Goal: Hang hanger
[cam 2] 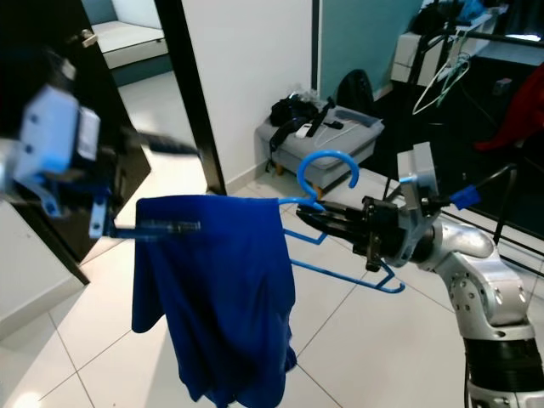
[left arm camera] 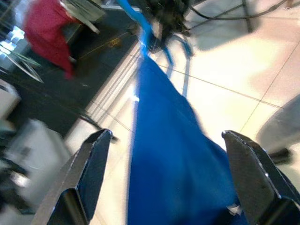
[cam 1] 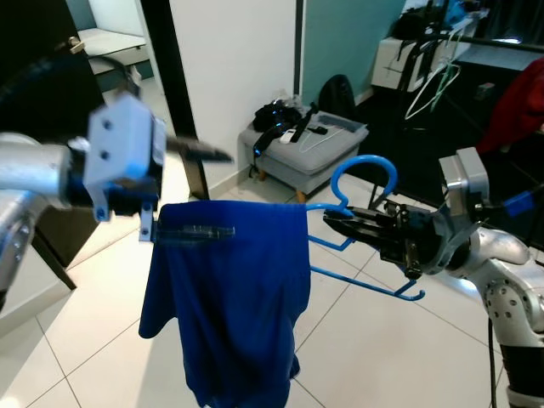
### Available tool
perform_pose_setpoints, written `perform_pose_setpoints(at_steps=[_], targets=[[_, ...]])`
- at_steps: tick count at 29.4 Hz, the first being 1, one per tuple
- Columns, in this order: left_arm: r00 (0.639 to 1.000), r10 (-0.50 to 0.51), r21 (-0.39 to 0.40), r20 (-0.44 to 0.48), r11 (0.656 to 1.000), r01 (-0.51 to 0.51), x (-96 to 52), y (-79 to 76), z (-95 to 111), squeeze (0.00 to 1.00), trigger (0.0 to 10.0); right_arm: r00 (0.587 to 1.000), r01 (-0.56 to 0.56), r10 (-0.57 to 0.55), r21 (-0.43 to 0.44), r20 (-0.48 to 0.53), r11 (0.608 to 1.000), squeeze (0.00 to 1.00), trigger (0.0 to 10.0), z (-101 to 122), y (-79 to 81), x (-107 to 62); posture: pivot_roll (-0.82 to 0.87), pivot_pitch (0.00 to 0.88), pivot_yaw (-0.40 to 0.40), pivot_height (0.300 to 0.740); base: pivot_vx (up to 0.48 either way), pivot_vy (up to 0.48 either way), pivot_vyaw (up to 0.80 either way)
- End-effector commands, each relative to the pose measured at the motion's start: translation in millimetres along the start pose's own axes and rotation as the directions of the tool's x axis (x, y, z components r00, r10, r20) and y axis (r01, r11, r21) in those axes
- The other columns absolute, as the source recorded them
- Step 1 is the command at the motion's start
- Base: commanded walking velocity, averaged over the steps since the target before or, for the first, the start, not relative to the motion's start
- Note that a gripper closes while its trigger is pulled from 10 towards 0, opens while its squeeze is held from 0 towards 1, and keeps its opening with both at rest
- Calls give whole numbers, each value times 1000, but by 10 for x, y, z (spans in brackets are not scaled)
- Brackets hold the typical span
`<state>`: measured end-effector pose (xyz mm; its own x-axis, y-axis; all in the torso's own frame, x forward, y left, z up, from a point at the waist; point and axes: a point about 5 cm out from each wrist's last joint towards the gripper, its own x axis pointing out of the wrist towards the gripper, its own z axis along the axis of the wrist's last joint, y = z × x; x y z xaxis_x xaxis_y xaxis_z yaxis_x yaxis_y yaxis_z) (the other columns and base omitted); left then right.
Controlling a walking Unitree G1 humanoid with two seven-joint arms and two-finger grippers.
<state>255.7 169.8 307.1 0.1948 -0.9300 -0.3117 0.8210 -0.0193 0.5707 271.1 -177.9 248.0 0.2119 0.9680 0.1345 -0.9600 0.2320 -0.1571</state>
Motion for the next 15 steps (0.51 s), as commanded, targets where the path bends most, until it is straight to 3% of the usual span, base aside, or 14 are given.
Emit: perform_pose_setpoints(at_steps=[1,9,10,11,15], targets=[[998,-51,-43,-44,998,49,-3,-46,-69,0,10000,998,-47,48,-27,27,999,0,10000,88,46,57,-24,0,54,731,0,0,0],[996,-33,-64,-88,998,27,33,-12,-183,0,10000,996,-84,86,-39,35,996,0,10000,137,84,88,-28,0,59,731,0,0,0],[995,-24,-68,-92,998,17,40,-2,-196,0,2000,995,-89,90,-41,36,995,0,10000,144,90,93,-28,0,59,731,0,0,0],[995,-20,-74,-95,997,13,40,4,-201,0,0,995,-94,95,-41,36,995,0,10000,147,96,99,-28,0,59,731,0,0,0],[993,-36,-81,-109,996,27,19,-5,-199,0,0,994,-103,104,-42,34,994,0,10000,146,108,111,-30,0,61,731,0,0,0]])
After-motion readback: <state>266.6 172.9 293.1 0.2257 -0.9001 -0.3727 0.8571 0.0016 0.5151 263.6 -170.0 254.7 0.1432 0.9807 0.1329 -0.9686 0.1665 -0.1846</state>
